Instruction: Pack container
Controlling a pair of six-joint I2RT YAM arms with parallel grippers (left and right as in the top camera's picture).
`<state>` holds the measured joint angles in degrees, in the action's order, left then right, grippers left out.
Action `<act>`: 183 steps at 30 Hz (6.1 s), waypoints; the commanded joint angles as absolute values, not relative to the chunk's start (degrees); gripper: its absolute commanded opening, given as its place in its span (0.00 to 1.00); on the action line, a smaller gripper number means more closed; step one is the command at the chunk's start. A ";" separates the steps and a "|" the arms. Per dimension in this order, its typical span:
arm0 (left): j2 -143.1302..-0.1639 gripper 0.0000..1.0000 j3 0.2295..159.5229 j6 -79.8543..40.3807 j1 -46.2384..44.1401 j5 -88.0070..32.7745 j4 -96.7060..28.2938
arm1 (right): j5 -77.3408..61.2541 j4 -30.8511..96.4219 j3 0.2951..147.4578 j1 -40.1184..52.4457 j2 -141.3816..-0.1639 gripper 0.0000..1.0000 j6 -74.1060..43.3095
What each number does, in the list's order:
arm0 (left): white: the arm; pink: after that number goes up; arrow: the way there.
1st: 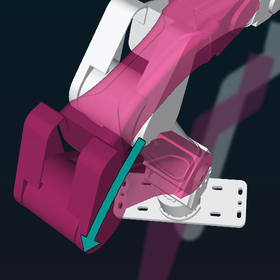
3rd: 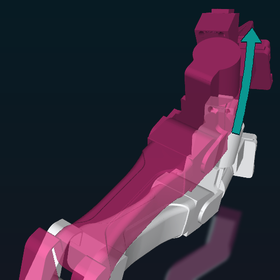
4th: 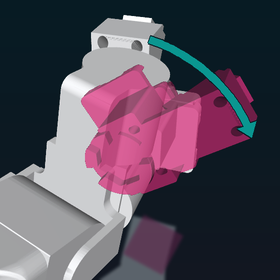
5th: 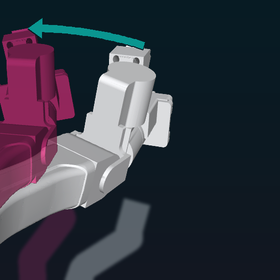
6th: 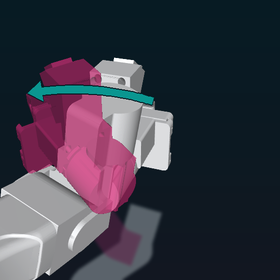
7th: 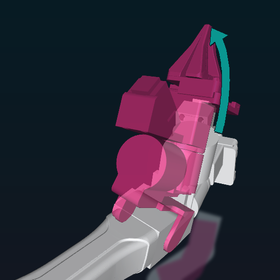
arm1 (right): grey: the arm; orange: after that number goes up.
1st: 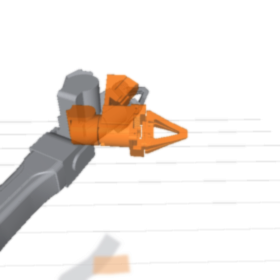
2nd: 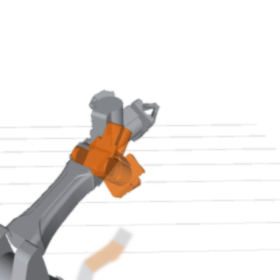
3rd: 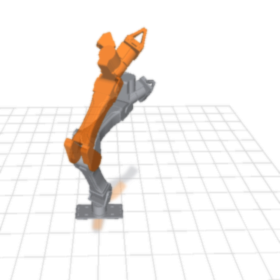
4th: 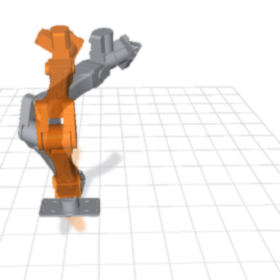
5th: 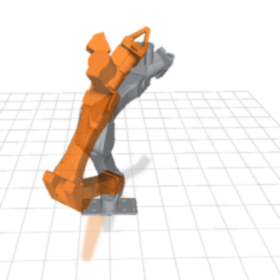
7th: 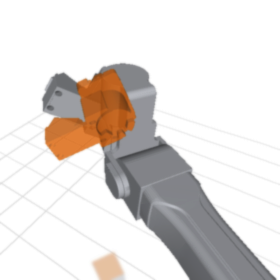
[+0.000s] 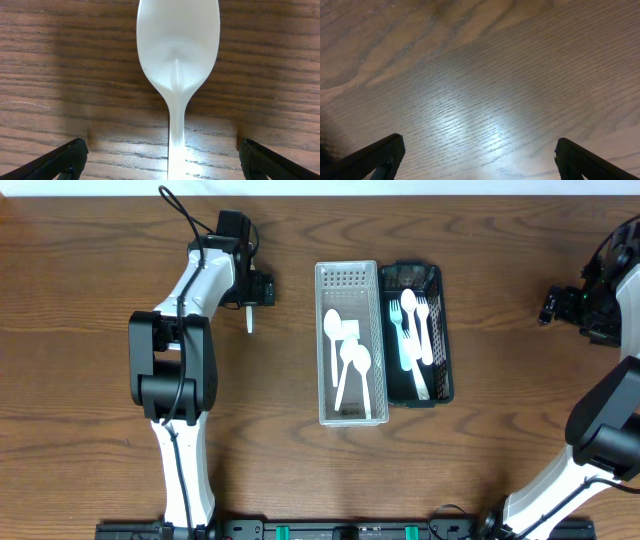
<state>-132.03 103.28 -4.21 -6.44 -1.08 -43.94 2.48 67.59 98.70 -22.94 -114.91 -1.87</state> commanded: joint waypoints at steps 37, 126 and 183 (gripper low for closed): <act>-136.35 1.00 104.86 -4.97 -6.07 -1.28 -46.44 | 2.52 67.48 98.65 -23.29 -114.65 0.99 -1.21; -101.97 0.07 105.10 -29.10 -30.50 -11.40 -61.28 | 2.52 67.46 98.65 -23.29 -114.67 0.99 -1.21; -43.35 0.98 91.98 -10.94 -1.30 -11.38 -77.65 | 2.55 67.46 98.65 -23.29 -114.67 0.99 -1.21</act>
<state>-49.89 93.49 -9.26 -1.54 -11.25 -76.62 2.46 67.57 98.70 -22.94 -114.91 -1.87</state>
